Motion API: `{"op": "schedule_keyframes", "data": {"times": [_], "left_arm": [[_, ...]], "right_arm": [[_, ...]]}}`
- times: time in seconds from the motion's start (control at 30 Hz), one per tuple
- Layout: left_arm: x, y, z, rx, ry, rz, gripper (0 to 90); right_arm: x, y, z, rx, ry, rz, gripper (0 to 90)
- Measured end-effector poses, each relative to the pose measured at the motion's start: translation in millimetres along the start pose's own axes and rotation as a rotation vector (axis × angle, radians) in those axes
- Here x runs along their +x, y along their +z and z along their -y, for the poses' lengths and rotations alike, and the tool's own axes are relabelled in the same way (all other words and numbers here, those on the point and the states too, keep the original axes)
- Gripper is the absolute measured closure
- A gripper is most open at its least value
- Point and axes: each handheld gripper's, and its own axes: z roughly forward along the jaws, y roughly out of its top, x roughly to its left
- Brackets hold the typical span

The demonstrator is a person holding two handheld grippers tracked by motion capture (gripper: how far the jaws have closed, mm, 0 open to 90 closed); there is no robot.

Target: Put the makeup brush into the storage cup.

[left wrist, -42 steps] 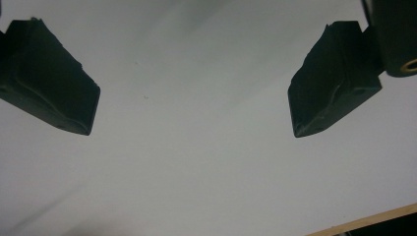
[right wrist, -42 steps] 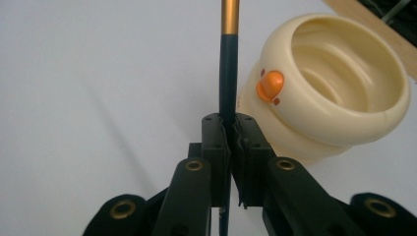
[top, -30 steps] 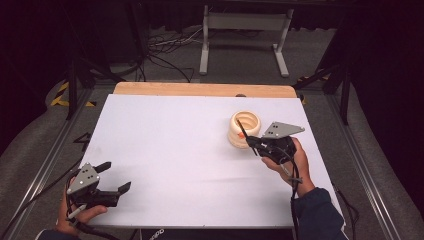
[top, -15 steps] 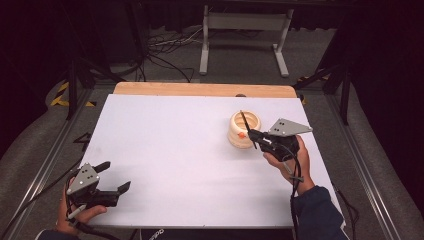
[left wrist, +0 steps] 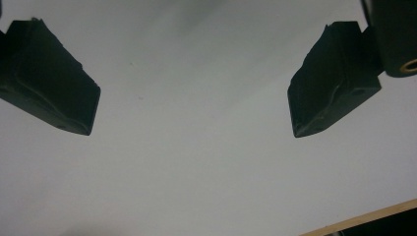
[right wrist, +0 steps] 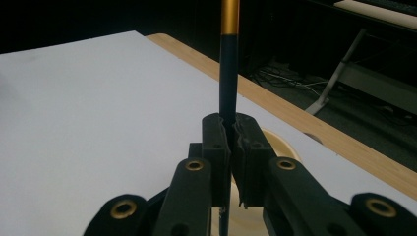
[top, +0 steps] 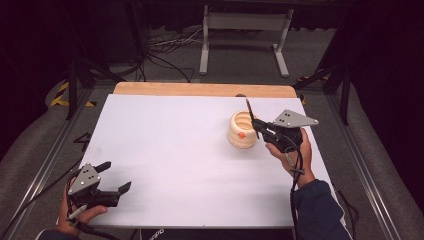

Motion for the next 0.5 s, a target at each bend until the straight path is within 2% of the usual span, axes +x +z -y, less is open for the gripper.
{"op": "schedule_keyframes", "data": {"times": [0.23, 0.5], "left_arm": [[0.4, 0.3, -0.1, 0.005, 0.001, 0.003, 6.0], [0.3, -0.3, 0.1, 0.000, 0.001, -0.001, 5.8]], "right_arm": [[-10.2, -2.4, -5.6, -0.056, 0.037, 0.027, 84.9], [-15.1, 0.8, -15.2, -0.089, 0.050, 0.031, 84.9]]}}
